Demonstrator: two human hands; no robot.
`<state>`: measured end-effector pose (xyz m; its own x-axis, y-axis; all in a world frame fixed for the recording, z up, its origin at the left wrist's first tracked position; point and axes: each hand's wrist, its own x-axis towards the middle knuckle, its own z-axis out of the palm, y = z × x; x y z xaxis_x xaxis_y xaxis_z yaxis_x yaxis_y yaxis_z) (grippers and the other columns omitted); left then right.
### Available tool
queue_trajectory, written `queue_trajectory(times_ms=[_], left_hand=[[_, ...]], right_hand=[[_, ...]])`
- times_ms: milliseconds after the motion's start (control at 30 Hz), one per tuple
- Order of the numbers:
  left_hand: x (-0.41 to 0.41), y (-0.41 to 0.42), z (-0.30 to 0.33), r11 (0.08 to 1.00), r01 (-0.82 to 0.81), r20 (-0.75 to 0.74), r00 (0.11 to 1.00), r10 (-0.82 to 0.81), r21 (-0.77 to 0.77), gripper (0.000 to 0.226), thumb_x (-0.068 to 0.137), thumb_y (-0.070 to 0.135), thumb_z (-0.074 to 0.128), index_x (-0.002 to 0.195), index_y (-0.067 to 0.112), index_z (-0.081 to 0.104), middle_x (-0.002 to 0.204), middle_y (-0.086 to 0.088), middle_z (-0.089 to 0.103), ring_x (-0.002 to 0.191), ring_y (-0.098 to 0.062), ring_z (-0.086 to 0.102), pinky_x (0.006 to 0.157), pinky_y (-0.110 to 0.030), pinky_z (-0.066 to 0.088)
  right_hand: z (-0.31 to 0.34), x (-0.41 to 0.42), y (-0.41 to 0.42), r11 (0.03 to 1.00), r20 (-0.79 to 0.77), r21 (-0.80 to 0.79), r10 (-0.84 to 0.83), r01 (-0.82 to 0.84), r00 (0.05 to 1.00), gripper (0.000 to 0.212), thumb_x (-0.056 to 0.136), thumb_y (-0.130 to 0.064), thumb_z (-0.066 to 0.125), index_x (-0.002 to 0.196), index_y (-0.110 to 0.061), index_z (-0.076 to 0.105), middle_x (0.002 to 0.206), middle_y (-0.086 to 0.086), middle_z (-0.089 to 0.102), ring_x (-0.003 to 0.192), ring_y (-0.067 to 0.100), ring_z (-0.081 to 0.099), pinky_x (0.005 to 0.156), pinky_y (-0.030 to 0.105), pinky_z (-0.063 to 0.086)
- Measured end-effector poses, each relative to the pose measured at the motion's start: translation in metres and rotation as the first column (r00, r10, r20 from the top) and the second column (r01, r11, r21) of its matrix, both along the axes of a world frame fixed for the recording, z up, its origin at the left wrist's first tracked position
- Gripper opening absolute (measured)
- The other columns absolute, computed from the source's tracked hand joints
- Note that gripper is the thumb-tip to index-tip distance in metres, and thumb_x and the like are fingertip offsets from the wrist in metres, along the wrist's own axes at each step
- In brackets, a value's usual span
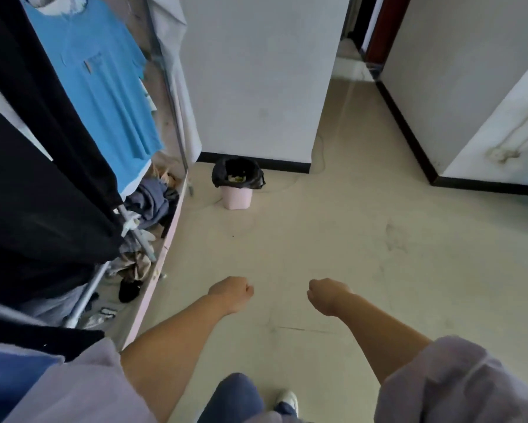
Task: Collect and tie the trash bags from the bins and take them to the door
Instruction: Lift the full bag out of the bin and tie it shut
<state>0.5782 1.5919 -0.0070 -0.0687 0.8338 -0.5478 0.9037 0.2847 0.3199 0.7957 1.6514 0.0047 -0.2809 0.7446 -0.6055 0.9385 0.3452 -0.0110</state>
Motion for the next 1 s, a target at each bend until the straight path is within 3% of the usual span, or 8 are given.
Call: queue_trajectory(times_ms=[100, 267, 433, 600, 733, 900, 1000], left_hand=[[-0.012, 0.053, -0.005, 0.998, -0.058, 0.019, 0.998, 0.058, -0.017, 0.031, 0.098, 0.034, 0.031, 0.091, 0.013, 0.052, 0.097, -0.008, 0.057, 0.089, -0.026, 0.057, 0.073, -0.029, 0.04], [-0.051, 0.151, -0.016, 0.989, -0.141, -0.023, 0.99, 0.14, -0.034, 0.039, 0.097, 0.034, 0.031, 0.107, 0.008, 0.058, 0.115, -0.011, 0.061, 0.106, -0.028, 0.059, 0.087, -0.032, 0.045], [-0.109, 0.263, -0.023, 0.99, -0.134, -0.04, 0.99, 0.132, -0.051, 0.04, 0.098, 0.034, 0.031, 0.108, 0.006, 0.057, 0.116, -0.013, 0.06, 0.107, -0.03, 0.058, 0.088, -0.034, 0.045], [-0.17, 0.378, -0.016, 0.991, -0.118, -0.055, 0.992, 0.115, -0.064, 0.039, 0.098, 0.034, 0.031, 0.103, 0.005, 0.057, 0.109, -0.014, 0.06, 0.091, -0.028, 0.056, 0.081, -0.033, 0.044], [-0.194, 0.451, -0.025, 0.987, -0.139, -0.058, 0.989, 0.135, -0.081, 0.03, 0.097, 0.033, 0.031, 0.088, 0.012, 0.051, 0.092, -0.008, 0.055, 0.087, -0.025, 0.056, 0.076, -0.032, 0.042], [-0.212, 0.541, -0.059, 0.972, -0.205, -0.018, 0.979, 0.204, -0.113, 0.039, 0.099, 0.032, 0.029, 0.116, 0.008, 0.055, 0.112, -0.011, 0.058, 0.106, -0.028, 0.056, 0.089, -0.036, 0.043], [-0.222, 0.592, -0.095, 0.952, -0.287, -0.012, 0.958, 0.288, -0.107, 0.037, 0.098, 0.029, 0.031, 0.11, 0.006, 0.057, 0.103, -0.012, 0.058, 0.102, -0.028, 0.058, 0.082, -0.034, 0.043]], right_hand=[[-0.001, -0.011, 0.065, 0.998, 0.002, -0.018, 0.052, -0.052, 0.999, 0.039, 0.1, -0.029, 0.026, 0.125, -0.008, 0.047, 0.131, 0.014, 0.053, 0.118, 0.031, 0.053, 0.094, 0.038, 0.043], [-0.015, -0.053, 0.169, 0.993, -0.01, -0.032, 0.116, -0.116, 0.993, 0.039, 0.1, -0.029, 0.026, 0.125, -0.008, 0.047, 0.13, 0.014, 0.054, 0.117, 0.032, 0.053, 0.094, 0.039, 0.044], [-0.028, -0.109, 0.284, 0.995, -0.069, -0.042, 0.083, -0.086, 0.994, 0.038, 0.1, -0.028, 0.025, 0.123, -0.008, 0.048, 0.129, 0.014, 0.054, 0.115, 0.031, 0.054, 0.09, 0.035, 0.043], [-0.029, -0.156, 0.387, 0.997, -0.12, -0.076, -0.014, 0.005, 0.993, 0.037, 0.1, -0.029, 0.026, 0.122, -0.008, 0.048, 0.129, 0.015, 0.054, 0.116, 0.032, 0.054, 0.089, 0.036, 0.044], [-0.036, -0.178, 0.454, 0.993, -0.129, -0.109, -0.056, 0.042, 0.99, 0.038, 0.1, -0.03, 0.027, 0.122, -0.008, 0.049, 0.129, 0.015, 0.055, 0.116, 0.033, 0.054, 0.091, 0.037, 0.044], [-0.067, -0.206, 0.558, 0.993, -0.136, -0.12, -0.027, 0.011, 0.99, 0.037, 0.1, -0.026, 0.027, 0.123, -0.007, 0.049, 0.129, 0.016, 0.054, 0.116, 0.032, 0.053, 0.09, 0.034, 0.042], [-0.098, -0.224, 0.623, 0.992, -0.162, -0.123, -0.003, -0.017, 0.987, 0.037, 0.1, -0.026, 0.027, 0.121, -0.006, 0.05, 0.127, 0.016, 0.055, 0.114, 0.033, 0.053, 0.088, 0.035, 0.042]])
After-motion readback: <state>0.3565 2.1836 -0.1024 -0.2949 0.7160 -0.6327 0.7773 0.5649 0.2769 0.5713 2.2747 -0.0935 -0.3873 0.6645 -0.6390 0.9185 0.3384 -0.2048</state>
